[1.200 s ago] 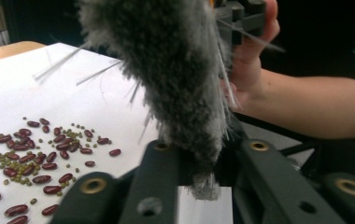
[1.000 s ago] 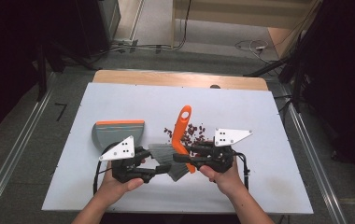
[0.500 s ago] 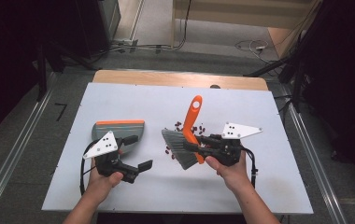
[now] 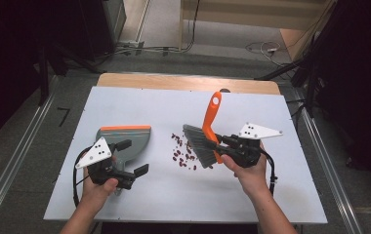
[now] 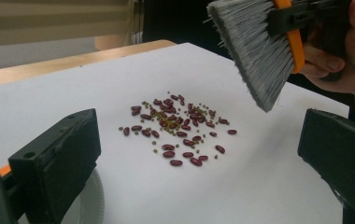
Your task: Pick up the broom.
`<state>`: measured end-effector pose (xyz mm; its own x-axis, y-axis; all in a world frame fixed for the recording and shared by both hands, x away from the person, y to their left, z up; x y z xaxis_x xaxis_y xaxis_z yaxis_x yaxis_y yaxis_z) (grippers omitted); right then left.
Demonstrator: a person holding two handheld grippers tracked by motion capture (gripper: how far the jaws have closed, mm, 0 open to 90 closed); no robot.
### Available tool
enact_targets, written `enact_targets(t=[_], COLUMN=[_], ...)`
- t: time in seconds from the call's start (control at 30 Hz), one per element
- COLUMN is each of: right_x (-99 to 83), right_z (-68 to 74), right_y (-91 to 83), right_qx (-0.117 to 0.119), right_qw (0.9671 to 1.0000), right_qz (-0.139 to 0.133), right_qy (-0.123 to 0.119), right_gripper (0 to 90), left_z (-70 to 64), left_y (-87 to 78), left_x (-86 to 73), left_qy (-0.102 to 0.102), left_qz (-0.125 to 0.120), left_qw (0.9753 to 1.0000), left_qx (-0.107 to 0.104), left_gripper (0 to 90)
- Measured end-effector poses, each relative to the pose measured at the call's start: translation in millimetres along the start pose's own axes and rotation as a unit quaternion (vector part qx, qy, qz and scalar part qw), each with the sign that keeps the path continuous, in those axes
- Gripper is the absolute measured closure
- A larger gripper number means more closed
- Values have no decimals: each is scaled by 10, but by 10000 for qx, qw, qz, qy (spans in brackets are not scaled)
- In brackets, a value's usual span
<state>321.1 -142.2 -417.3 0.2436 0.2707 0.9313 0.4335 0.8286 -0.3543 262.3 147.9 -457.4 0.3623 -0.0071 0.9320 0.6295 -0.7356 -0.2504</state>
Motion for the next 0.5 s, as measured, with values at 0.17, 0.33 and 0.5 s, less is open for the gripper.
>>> enact_targets(t=[0.17, 0.33, 0.5], right_x=[-17, -38, -53], right_z=[-94, -198, -302], right_y=[-35, -72, -135], right_qx=[-276, -562, -814], right_qw=[9995, 9981, 9959], right_qz=[151, 263, 334], right_qy=[24, 65, 183], right_gripper=[688, 689, 688], left_z=[128, 221, 259], left_y=[-69, -165, -202], left_x=[-72, -90, -159], left_qy=[-96, -123, 86], left_qz=[-29, -116, -4], left_qw=[9998, 9992, 9982], left_qx=[170, 354, 588], left_gripper=[0, 0, 0])
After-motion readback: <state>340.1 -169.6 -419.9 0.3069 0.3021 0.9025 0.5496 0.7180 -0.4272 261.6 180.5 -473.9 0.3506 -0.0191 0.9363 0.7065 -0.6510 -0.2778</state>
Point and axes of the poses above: each handheld gripper's, and its own axes: y roughly forward along the jaws, x roughly out of its top, z roughly to its left, the point moved 6 cm from there along y, roughly forward along the jaws, and after that the axes turned 6 degrees about -y, right-handed, at the moved point
